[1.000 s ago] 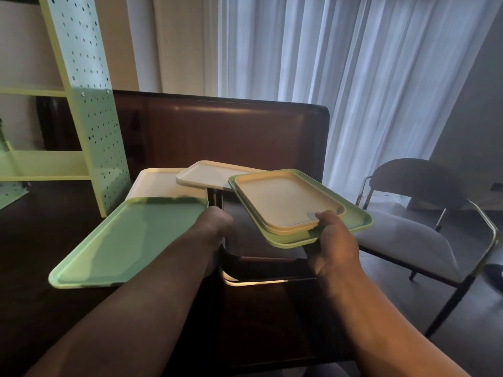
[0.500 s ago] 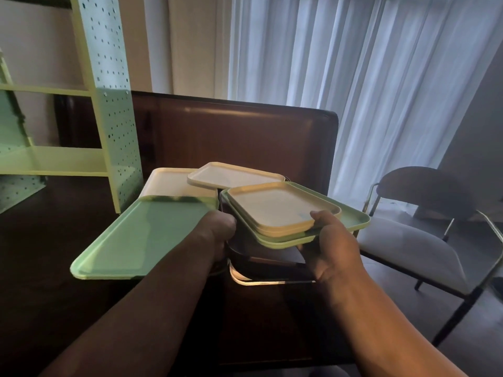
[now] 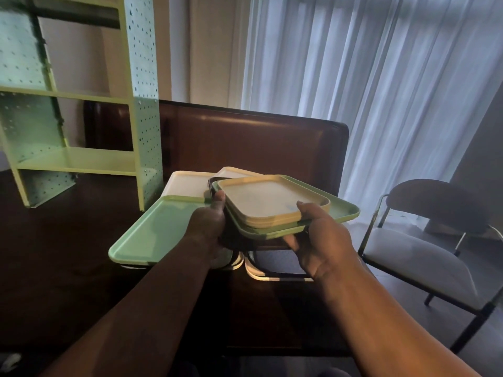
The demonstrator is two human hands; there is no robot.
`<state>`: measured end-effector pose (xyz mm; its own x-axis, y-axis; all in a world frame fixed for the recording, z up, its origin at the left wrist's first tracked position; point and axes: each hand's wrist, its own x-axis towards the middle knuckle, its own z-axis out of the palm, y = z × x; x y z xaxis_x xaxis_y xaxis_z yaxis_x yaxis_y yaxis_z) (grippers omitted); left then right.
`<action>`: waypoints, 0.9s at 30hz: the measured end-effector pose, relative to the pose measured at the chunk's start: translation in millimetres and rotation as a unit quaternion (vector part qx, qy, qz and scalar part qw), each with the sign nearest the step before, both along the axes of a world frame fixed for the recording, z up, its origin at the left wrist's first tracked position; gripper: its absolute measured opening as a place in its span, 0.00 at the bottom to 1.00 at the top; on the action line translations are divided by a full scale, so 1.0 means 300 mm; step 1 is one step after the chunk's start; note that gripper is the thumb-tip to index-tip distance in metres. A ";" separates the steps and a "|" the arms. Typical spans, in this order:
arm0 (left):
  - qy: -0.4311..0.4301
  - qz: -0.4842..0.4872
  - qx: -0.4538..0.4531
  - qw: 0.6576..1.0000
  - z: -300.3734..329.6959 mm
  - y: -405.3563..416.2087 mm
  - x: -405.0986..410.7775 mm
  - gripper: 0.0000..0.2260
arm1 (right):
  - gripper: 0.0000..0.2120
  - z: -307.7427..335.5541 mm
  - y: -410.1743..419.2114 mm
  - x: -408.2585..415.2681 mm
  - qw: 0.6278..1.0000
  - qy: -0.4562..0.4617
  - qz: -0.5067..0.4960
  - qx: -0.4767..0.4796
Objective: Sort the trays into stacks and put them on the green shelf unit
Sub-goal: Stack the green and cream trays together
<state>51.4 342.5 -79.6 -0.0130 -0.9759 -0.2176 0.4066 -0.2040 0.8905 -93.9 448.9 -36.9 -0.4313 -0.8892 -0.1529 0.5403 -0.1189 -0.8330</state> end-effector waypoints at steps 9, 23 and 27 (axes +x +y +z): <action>0.058 -0.021 -0.054 0.997 -0.020 -0.028 0.138 0.51 | 0.19 -0.010 -0.004 0.046 0.971 0.190 0.107 0.102; 0.085 -0.058 -0.030 0.994 -0.007 -0.087 0.213 0.10 | 0.28 -0.004 -0.055 0.042 0.894 0.284 0.297 0.177; 0.092 -0.084 -0.022 0.992 -0.004 -0.089 0.202 0.11 | 0.21 -0.062 -0.093 0.050 0.951 0.183 0.236 0.082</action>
<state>111.9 315.7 -80.7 -0.2120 -0.9651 -0.1535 0.5266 -0.2452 0.8140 -78.8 420.9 -55.5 -0.0399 -0.9742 -0.2220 0.1720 0.2122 -0.9620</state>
